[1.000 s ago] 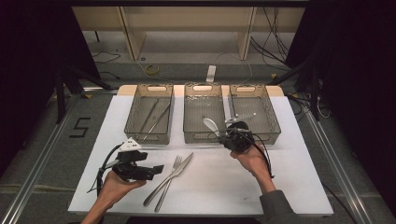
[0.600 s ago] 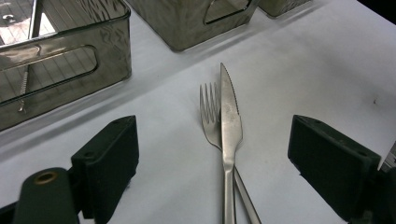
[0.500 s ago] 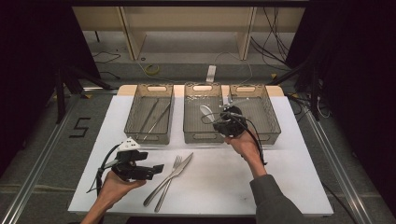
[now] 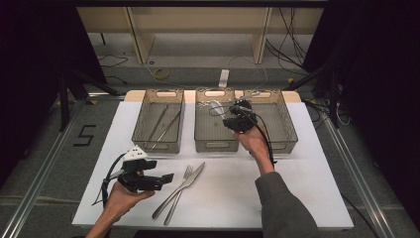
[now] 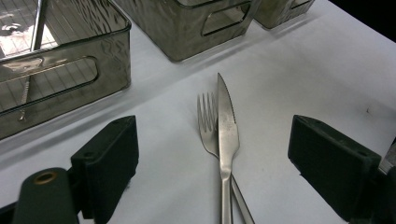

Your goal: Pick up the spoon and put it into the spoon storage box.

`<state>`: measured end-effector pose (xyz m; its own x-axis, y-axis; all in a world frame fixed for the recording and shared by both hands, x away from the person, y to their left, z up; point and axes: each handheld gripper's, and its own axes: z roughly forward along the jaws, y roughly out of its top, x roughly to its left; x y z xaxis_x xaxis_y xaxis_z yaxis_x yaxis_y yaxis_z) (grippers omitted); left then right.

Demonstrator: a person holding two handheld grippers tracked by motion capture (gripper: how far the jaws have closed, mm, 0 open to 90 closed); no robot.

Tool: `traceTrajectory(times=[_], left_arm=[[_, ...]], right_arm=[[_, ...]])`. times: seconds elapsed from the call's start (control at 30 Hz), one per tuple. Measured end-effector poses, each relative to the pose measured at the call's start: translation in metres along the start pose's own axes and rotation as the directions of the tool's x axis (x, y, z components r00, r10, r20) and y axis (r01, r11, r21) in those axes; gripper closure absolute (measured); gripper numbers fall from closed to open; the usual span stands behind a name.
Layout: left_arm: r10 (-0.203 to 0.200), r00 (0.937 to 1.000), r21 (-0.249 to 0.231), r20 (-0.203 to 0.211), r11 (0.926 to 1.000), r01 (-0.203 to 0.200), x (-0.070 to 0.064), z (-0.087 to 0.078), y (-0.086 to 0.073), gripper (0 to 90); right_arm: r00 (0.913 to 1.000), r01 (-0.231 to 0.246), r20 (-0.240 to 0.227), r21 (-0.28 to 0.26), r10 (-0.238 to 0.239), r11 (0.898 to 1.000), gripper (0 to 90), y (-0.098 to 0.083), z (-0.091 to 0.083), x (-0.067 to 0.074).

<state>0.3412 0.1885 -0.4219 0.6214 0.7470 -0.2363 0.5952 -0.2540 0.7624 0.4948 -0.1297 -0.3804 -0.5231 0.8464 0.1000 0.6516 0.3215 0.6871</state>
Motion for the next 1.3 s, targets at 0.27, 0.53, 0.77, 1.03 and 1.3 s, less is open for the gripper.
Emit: traceTrajectory(times=[0.27, 0.53, 0.77, 1.03, 1.3], left_arm=[[0.003, 1.0000, 0.002, 0.001, 1.0000, -0.003, 0.000, 0.000, 0.000, 15.7], [0.000, 0.9999, 0.004, 0.014, 1.0000, 0.000, 0.000, 0.000, 0.000, 15.7], [0.001, 1.0000, 0.003, 0.008, 1.0000, -0.001, -0.001, 0.000, 0.000, 15.7], [0.008, 0.9999, 0.008, 0.009, 0.9999, -0.008, -0.001, 0.001, 0.000, 15.8], [0.006, 0.9999, 0.010, 0.014, 0.9999, -0.006, -0.001, 0.000, 0.000, 15.7]], right_arm=[[0.9994, -0.033, 0.009, 0.036, 0.032, 0.999, 86.0, 0.003, 0.018, -0.001], [0.9992, -0.040, 0.010, 0.055, 0.039, 0.998, 85.9, 0.003, 0.030, 0.002], [0.9987, -0.050, 0.006, 0.070, 0.050, 0.996, 85.7, 0.001, 0.038, 0.003], [0.9985, -0.055, 0.001, 0.089, 0.055, 0.994, 84.6, 0.000, 0.044, 0.005], [0.9985, -0.031, -0.043, 0.067, 0.034, 0.997, 71.2, 0.004, 0.037, 0.006]])
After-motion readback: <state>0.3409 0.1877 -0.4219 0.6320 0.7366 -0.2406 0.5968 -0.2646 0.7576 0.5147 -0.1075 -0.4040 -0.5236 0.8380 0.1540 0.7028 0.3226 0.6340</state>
